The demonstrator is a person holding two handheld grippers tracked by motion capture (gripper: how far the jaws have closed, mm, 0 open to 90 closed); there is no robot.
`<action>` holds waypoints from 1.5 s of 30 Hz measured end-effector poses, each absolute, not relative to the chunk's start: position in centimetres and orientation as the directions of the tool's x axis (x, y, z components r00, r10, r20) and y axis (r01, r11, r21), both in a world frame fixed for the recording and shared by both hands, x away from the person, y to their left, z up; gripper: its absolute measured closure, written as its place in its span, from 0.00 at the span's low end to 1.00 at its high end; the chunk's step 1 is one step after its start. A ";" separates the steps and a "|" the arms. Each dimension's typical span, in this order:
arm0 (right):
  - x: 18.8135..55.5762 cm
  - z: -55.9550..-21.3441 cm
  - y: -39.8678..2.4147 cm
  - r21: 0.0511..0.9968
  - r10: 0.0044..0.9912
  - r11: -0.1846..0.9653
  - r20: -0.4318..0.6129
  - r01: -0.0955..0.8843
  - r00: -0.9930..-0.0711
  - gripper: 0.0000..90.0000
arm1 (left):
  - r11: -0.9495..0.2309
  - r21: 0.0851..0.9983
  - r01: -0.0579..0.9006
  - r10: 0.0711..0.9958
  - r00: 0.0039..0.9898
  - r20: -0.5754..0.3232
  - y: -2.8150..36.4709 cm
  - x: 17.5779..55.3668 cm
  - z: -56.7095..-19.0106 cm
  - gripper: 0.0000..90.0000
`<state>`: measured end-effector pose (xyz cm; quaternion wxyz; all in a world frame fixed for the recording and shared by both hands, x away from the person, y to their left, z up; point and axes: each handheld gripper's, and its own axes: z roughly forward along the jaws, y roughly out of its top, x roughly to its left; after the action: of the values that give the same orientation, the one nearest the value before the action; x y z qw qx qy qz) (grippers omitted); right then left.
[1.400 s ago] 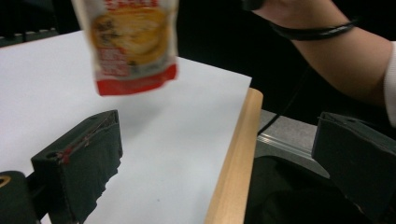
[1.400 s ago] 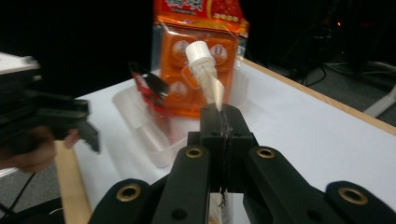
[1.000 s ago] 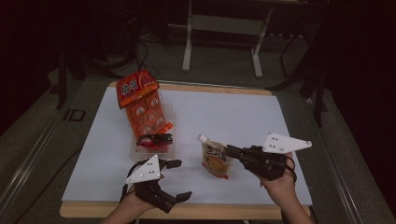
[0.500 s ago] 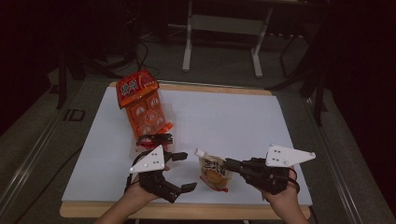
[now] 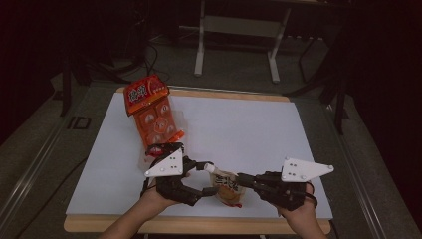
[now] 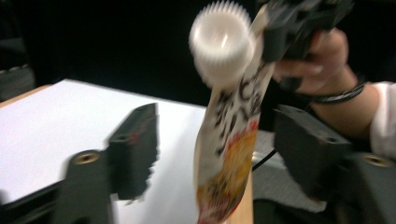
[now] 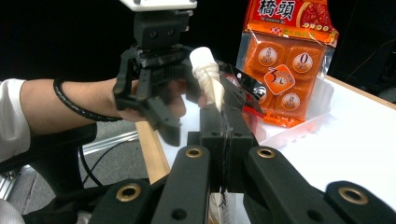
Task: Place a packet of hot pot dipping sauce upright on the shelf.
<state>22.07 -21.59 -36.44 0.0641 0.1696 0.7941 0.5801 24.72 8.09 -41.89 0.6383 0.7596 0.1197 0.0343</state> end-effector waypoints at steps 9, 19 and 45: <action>22.4 -36.7 -21.1 0.941 0.344 0.278 0.091 0.194 -0.934 0.99 | -0.184 0.978 0.101 0.197 0.978 -0.064 7.4 25.1 -41.6 0.77; 23.2 -37.7 -21.2 0.930 0.368 0.292 0.104 0.221 -0.924 0.99 | -0.261 0.958 0.118 0.211 0.976 -0.062 7.2 25.5 -41.9 0.97; 24.4 -38.5 -23.5 0.942 0.468 0.220 0.126 0.253 -0.875 0.20 | -0.225 0.973 0.042 0.320 0.947 0.033 11.5 26.2 -38.0 0.99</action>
<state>24.40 -23.55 -38.52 0.0927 0.2326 0.7756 0.5794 26.20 11.52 -37.96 0.6112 0.7745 0.1169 0.1134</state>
